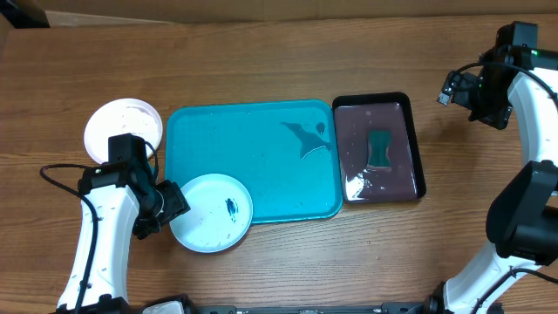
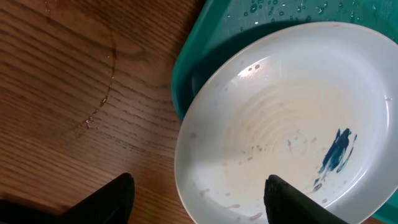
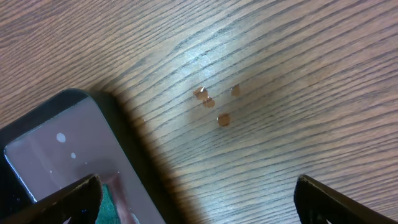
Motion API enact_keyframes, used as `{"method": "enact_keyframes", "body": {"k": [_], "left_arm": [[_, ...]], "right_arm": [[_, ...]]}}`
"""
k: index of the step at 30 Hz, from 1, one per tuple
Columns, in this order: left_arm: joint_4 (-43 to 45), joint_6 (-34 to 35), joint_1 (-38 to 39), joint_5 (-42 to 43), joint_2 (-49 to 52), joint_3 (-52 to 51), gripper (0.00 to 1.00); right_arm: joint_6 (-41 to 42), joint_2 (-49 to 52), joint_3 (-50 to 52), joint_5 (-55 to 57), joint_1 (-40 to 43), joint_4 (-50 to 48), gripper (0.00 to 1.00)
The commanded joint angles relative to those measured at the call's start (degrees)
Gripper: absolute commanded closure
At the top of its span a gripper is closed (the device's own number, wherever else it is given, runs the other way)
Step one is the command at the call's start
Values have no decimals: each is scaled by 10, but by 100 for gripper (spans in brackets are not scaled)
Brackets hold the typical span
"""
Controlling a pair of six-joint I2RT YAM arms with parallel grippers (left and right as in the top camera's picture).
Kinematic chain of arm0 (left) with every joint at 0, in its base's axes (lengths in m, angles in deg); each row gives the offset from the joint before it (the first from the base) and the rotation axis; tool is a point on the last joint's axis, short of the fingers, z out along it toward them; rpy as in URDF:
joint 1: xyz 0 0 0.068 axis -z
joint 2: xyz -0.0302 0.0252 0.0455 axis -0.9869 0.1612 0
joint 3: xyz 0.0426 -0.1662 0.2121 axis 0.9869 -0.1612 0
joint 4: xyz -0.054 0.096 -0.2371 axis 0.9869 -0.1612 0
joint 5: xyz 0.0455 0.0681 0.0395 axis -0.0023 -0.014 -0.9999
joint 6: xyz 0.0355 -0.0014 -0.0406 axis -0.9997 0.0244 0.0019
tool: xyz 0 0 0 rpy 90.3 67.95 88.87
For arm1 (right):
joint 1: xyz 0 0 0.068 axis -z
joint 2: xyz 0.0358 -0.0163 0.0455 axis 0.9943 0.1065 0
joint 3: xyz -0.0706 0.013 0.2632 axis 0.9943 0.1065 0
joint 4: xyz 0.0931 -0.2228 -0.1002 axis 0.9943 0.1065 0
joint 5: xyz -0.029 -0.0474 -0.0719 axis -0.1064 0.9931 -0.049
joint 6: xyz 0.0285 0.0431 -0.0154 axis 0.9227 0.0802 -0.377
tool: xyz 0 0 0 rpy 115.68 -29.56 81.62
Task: Clean dirty plates on tray and stack at the side
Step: 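Grip the left rim of the stained white plate with the left gripper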
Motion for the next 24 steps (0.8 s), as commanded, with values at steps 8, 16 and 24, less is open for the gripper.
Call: {"method": "enact_keyframes", "body": {"k": [8,16,24], "left_arm": [[2,19,3,-7,-1,13,30],[-7,18,3,-8,-1,13,27],[-21,18,3,-11,-1,12,25]], "right_arm": [[2,-7,-3,2,2,-3,0],[1,-7,-3,2,2,-3,0],[2,-7,-3,2,2,-3,0]]}}
